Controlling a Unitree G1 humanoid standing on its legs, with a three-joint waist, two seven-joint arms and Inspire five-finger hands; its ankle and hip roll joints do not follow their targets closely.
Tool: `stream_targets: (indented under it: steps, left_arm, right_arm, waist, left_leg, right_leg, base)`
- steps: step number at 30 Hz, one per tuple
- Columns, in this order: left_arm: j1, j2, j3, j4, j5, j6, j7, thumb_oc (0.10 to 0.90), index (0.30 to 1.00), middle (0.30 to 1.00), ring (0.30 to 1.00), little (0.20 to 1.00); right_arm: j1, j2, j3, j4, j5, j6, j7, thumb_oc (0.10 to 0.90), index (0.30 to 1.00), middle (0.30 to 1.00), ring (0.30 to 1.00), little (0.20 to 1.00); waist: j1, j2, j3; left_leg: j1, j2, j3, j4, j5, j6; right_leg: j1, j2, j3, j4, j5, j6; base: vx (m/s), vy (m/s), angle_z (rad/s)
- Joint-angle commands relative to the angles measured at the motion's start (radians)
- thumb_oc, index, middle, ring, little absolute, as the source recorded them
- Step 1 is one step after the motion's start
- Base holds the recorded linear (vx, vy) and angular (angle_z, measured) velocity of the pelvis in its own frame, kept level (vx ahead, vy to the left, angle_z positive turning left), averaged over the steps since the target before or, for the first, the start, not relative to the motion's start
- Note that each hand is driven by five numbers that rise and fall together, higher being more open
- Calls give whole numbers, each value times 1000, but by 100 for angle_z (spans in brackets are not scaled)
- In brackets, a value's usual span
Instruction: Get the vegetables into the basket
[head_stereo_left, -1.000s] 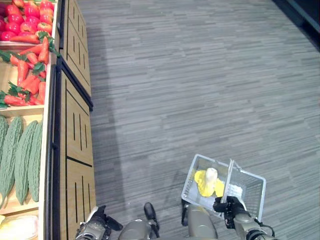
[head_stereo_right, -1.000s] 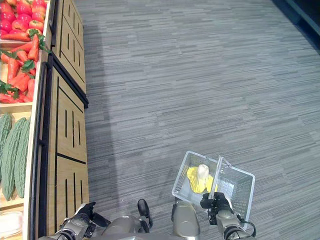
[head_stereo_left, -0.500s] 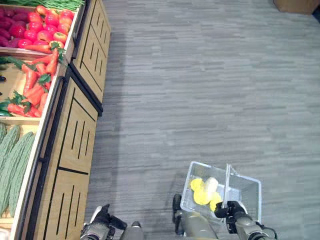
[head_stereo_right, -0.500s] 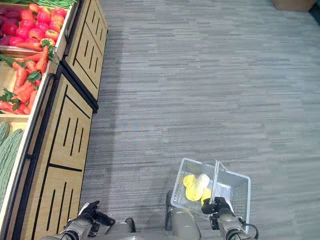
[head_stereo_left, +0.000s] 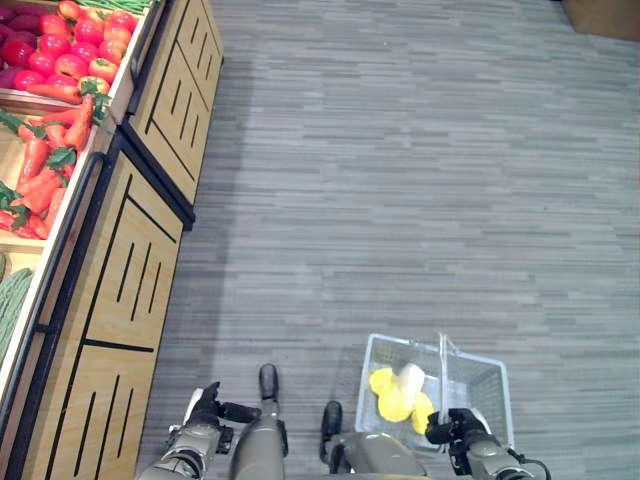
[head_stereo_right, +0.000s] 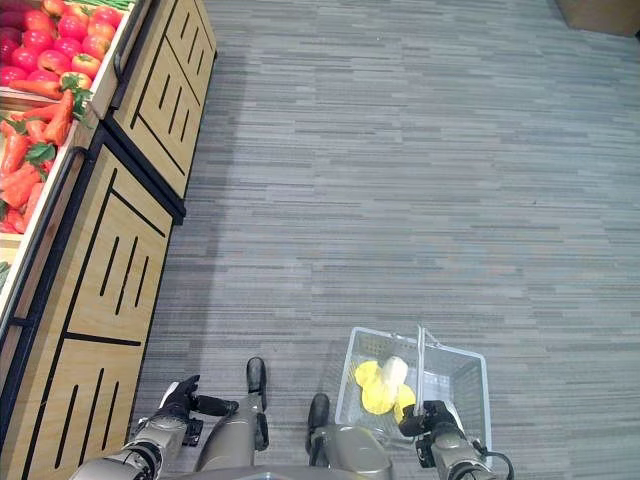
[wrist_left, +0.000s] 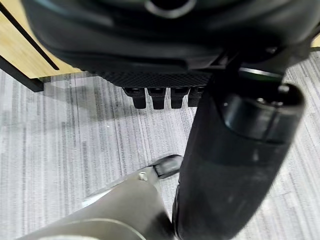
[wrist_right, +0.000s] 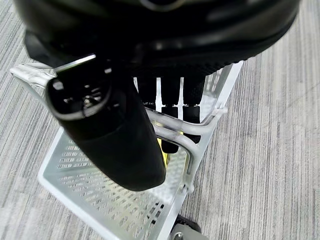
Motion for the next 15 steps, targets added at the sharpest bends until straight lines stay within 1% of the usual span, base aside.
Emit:
stream_targets:
  steps: [1,2,3,4,5,6,7,9,10,12,13,15]
  left_arm:
    - [79,5,-32,37,32,30,23,900,1000,1000,1000,1000]
    - [83,17,-31,39,44,28,19,900,1000,1000,1000,1000]
    - [84,23,-33,35,51,26,17,900,1000,1000,1000,1000]
    - [84,23,-33,35,51,26,17,900,1000,1000,1000,1000]
    - [82,37,-28,32,48,28,18,900,1000,1000,1000,1000]
    - [82,37,-28,32,48,28,18,900,1000,1000,1000,1000]
    - [77,49,-17,30,39,30,24,900,1000,1000,1000,1000]
    - [77,49,-17,30,39,30,24,900,1000,1000,1000,1000]
    - [76,55,-10,19,29,28,26,900,1000,1000,1000,1000]
    - [82,58,-7,13,28,27,26,900,1000,1000,1000,1000]
    - [86,58,-2,11,25,28,25,900,1000,1000,1000,1000]
    - [91,53,0,10,26,30,24,900,1000,1000,1000,1000]
  right_arm:
    - [82,-51,-5,1,-35,9,-11,400,300,300,300,300]
    - [77,-39,-6,3,-44,10,-10,400,300,300,300,300]
    - [72,-37,-11,7,-40,11,-11,400,300,300,300,300]
    - [72,-37,-11,7,-40,11,-11,400,300,300,300,300]
    - [59,-32,0,-1,-44,13,-5,400,300,300,300,300]
    - [59,-32,0,-1,-44,13,-5,400,300,300,300,300]
    - [44,-26,8,-16,-44,14,-4,400,300,300,300,300]
    - [44,-26,8,-16,-44,15,-4,400,300,300,300,300]
    - [34,-25,13,-34,-44,15,-7,400,300,300,300,300]
    - [35,-21,13,-37,-41,14,-9,400,300,300,300,300]
    - [37,-19,12,-42,-35,12,-10,400,300,300,300,300]
    - [44,-19,4,-41,-24,7,-12,400,300,300,300,300]
  waist:
    - [21,18,-14]
    - [33,2,-21]
    - [37,-2,-25]
    - [37,-2,-25]
    - [49,-8,-27]
    - [50,-8,-27]
    - [54,-10,-23]
    - [58,-11,-22]
    - [62,-6,-11]
    - [64,2,-1]
    - [63,10,8]
    - [57,20,15]
  left_leg:
    - [55,-45,36,47,-12,47]
    - [53,-61,54,107,-60,74]
    - [55,-70,64,121,-77,87]
    - [55,-70,64,121,-77,87]
    - [68,-79,83,122,-97,107]
    - [69,-79,84,122,-97,107]
    - [88,-88,95,107,-108,125]
    - [90,-88,99,105,-108,126]
    - [118,-97,118,79,-112,138]
    - [145,-111,124,58,-120,151]
    - [166,-122,126,50,-130,162]
    - [181,-135,126,54,-144,170]
  right_leg:
    - [-27,-120,125,89,-58,110]
    - [-19,-145,158,89,-46,134]
    - [-20,-156,169,91,-38,144]
    - [-20,-156,169,91,-38,144]
    - [-42,-170,188,114,-5,160]
    - [-42,-170,188,114,-5,160]
    - [-68,-179,185,151,37,166]
    - [-69,-180,189,152,36,167]
    - [-94,-189,163,189,79,172]
    - [-105,-199,137,230,98,175]
    - [-119,-206,122,286,108,171]
    - [-129,-202,128,346,105,169]
  base:
    - [339,544,-79]
    - [324,579,-74]
    - [229,429,-86]
    - [178,386,-57]
    - [103,235,-55]
    - [187,438,-35]
    - [83,205,-40]
    - [76,199,-52]
    - [98,262,-28]
    - [154,317,-12]
    - [175,270,-37]
    - [175,187,-25]
